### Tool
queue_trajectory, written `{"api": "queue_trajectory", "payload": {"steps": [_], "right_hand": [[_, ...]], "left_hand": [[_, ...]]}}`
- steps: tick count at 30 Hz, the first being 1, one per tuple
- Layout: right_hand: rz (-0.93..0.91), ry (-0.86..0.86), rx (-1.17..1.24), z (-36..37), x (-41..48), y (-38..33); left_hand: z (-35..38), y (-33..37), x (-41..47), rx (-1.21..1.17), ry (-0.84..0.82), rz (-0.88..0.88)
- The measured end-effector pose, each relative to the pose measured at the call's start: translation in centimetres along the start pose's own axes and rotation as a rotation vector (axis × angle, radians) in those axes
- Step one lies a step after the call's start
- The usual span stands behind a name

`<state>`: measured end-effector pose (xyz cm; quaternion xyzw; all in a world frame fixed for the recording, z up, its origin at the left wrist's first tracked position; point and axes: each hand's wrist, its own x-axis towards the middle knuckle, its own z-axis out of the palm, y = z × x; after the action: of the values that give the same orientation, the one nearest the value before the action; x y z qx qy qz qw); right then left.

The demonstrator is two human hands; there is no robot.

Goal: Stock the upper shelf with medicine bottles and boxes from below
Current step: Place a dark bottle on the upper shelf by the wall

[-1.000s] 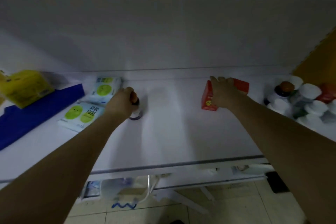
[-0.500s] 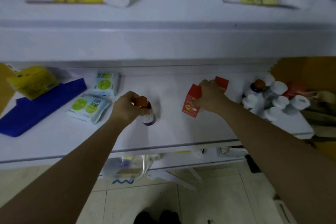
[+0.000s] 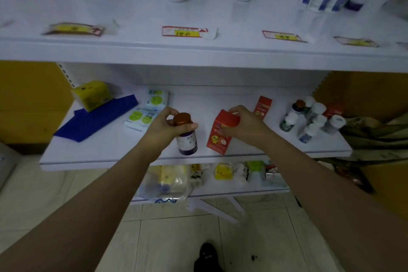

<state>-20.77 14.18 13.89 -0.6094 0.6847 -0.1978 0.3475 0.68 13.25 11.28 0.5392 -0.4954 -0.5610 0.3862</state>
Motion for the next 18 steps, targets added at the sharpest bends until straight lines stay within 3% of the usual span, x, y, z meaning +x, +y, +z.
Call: {"api": "queue_trajectory", "payload": {"steps": [7, 13, 18], "right_hand": [[-0.062, 0.066, 0.293, 1.5, -9.2, -7.9], [-0.192, -0.022, 0.696, 1.2, -13.5, -14.9], [-0.292, -0.071, 0.841, -0.4, -15.0, -21.0]], "left_hand": [[-5.4, 4.0, -9.9, -0.27, -0.064, 0.084], [-9.6, 10.0, -15.2, -0.369, -0.073, 0.226], [-11.7, 15.6, -18.3, -0.407, -0.068, 0.309]]}}
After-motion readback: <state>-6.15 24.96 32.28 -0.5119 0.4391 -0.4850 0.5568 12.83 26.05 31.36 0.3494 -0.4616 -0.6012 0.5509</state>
